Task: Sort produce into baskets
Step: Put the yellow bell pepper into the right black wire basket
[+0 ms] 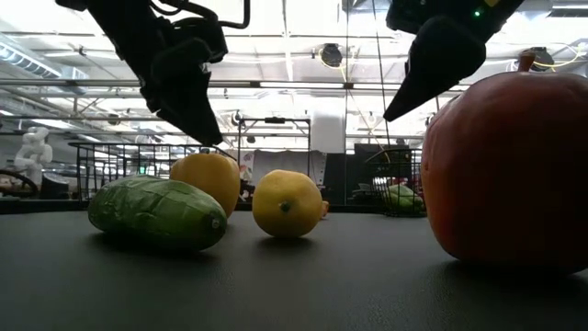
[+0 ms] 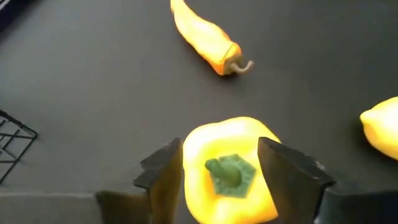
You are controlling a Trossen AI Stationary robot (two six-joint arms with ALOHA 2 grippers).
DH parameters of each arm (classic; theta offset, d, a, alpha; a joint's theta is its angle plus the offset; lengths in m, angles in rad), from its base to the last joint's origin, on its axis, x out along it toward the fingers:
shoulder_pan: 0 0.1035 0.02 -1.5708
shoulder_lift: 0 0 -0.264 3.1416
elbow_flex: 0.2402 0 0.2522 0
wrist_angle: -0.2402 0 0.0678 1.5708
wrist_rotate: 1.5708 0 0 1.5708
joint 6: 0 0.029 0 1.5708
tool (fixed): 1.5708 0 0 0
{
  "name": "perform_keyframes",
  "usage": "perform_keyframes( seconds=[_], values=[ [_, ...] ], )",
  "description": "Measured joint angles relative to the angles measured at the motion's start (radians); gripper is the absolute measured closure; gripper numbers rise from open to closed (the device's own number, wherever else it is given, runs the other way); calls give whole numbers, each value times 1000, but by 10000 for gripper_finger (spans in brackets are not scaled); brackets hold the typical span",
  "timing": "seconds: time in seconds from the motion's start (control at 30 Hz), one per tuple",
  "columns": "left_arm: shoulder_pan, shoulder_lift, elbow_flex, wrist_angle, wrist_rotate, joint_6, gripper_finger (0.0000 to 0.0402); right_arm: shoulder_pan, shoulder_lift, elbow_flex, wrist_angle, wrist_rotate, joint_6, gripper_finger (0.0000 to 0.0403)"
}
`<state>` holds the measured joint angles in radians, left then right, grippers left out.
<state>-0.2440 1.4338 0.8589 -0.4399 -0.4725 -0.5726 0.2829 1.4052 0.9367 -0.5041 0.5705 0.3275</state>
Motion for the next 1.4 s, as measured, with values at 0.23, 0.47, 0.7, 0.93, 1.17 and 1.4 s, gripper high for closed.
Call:
perform_keyframes(
  seconds=[0.23,0.47,0.7,0.93,1.17,1.4],
  values=[
    [0,17,0,-25,24,-42,218,0,0,0,0,0,0,51],
    [0,33,0,-18,26,-47,220,0,0,0,0,0,0,51],
    [0,32,0,-24,16,-25,265,0,0,0,0,0,0,51],
    [2,32,0,-23,18,-13,339,0,0,0,0,0,0,51],
    [2,32,0,-25,31,10,380,0,0,0,0,0,0,51],
    [2,18,0,-28,41,40,372,0,0,0,10,0,0,51]
  ],
)
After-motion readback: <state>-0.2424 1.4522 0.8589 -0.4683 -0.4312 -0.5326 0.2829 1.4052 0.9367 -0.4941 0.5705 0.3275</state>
